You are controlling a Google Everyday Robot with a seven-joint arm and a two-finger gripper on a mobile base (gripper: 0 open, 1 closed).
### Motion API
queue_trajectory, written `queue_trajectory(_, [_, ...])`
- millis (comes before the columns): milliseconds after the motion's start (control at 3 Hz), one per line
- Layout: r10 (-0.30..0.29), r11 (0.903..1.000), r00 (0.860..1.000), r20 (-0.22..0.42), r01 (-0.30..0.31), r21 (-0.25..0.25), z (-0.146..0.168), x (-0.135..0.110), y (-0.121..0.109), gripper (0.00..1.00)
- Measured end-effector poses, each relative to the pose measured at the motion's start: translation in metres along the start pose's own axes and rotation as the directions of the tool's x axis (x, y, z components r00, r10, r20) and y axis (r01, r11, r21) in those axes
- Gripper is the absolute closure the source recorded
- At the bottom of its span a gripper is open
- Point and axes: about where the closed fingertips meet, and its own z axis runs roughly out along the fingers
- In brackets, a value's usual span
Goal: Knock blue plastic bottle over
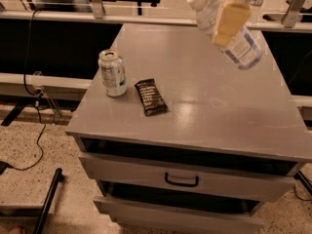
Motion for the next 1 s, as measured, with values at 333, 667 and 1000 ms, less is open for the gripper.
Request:
queue_trajectory(333, [-0.018,0.9991,0.999,-0.05,0.016,-0.039,0.038,0.017,0.023,1.0])
queue_trajectory(667, [-0.022,0.995,0.998,-0.054,0.017,-0.098,0.07,0.026,0.047,1.0])
queue_trajectory(1000, [-0.028,0.9821,1.0,-0.011,0.026,-0.187,0.1,0.022,0.075,0.77])
